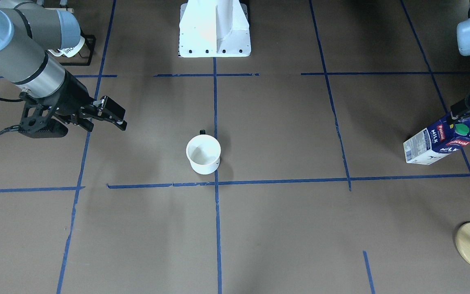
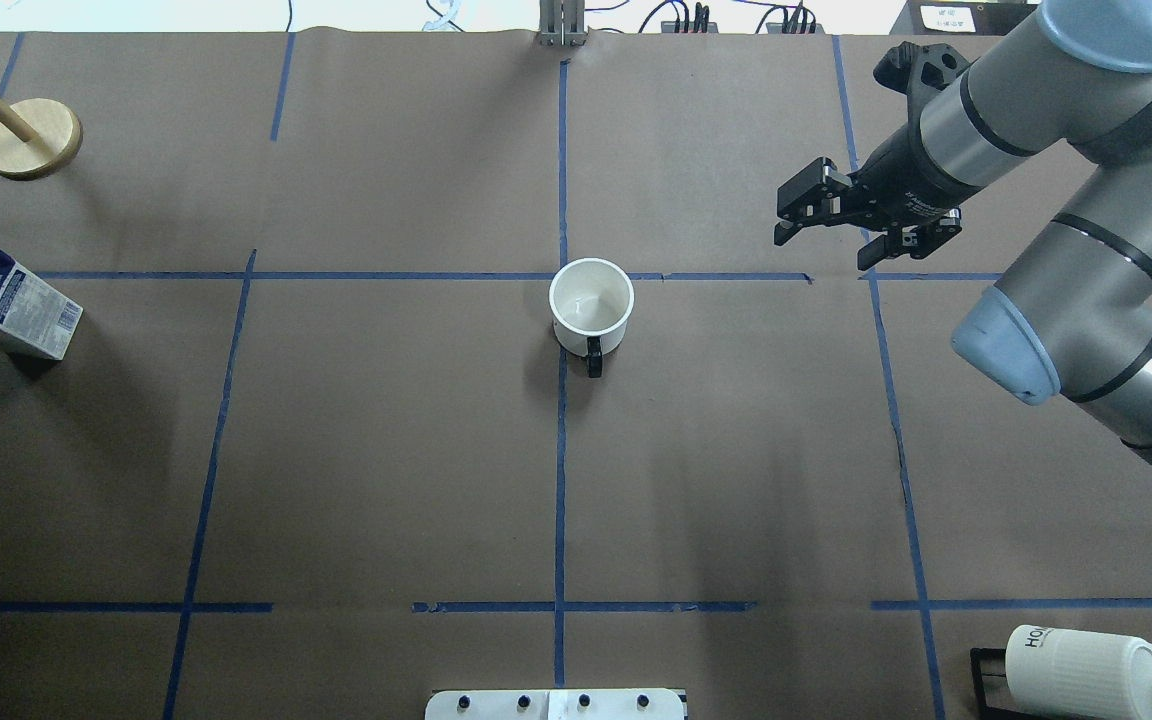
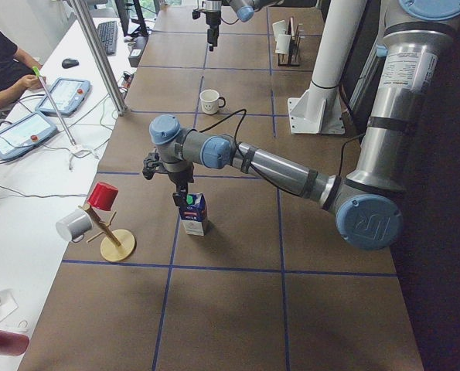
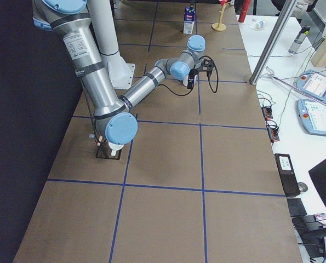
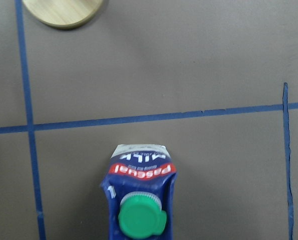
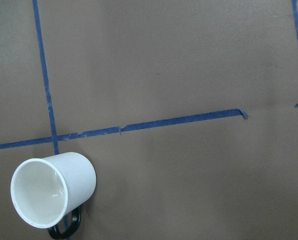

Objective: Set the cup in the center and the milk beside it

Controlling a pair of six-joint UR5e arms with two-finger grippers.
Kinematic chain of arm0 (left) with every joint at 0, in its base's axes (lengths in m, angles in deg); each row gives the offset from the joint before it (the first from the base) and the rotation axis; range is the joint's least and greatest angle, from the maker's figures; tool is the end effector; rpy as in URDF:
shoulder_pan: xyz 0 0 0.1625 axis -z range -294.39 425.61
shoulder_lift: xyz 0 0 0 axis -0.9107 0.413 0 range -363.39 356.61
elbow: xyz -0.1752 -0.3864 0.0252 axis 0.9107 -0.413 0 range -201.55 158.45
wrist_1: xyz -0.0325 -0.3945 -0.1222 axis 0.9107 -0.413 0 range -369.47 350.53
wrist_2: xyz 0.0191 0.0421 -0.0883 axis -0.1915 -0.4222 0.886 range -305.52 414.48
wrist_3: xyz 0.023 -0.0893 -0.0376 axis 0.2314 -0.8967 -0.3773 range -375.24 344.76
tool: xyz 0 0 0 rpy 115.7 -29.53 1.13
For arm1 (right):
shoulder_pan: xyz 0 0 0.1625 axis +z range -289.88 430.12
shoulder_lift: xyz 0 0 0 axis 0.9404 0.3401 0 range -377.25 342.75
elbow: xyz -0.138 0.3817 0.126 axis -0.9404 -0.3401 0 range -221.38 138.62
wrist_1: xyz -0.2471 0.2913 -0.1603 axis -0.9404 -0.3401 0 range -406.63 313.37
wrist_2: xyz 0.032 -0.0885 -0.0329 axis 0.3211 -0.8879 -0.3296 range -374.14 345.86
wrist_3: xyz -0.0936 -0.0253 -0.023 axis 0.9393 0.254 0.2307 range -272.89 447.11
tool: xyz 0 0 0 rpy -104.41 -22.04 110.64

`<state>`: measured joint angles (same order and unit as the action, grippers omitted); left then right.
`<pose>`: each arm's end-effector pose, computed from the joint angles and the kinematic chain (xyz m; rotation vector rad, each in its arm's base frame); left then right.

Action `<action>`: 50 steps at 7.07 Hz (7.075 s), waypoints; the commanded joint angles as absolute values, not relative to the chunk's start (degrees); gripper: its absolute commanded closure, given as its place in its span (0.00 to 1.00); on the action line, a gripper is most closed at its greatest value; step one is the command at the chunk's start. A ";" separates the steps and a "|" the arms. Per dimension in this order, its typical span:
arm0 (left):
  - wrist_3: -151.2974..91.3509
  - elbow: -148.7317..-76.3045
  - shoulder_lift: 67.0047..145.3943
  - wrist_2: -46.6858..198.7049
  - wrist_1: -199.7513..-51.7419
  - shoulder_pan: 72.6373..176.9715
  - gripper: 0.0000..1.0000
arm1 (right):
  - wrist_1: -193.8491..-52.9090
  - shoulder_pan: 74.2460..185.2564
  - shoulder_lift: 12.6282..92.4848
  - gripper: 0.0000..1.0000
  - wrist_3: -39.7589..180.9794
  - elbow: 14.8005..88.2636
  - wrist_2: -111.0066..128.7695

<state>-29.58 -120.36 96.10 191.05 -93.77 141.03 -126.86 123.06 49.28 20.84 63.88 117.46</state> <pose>0.0805 -0.5523 0.5036 -0.0008 0.8359 0.0933 -0.3063 -0.5170 0.2817 -0.0333 -1.0530 0.1549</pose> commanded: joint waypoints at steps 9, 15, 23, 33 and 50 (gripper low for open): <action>-32.36 -119.70 99.68 188.42 -94.30 136.45 1.00 | -126.79 121.45 49.46 0.00 20.14 64.27 116.64; -68.64 -120.48 131.11 187.38 -75.29 116.34 1.00 | -126.70 125.67 62.90 0.00 25.32 73.67 117.00; -80.11 -101.71 142.06 181.66 -90.76 108.41 0.90 | -126.70 124.53 62.91 0.00 25.24 73.41 114.80; -78.80 -126.80 133.14 180.77 -83.03 118.24 0.00 | -126.70 124.08 62.38 0.00 25.24 73.67 114.88; -0.21 -108.64 95.83 188.25 -89.62 160.09 0.00 | -150.61 159.24 77.93 0.00 101.26 61.72 122.62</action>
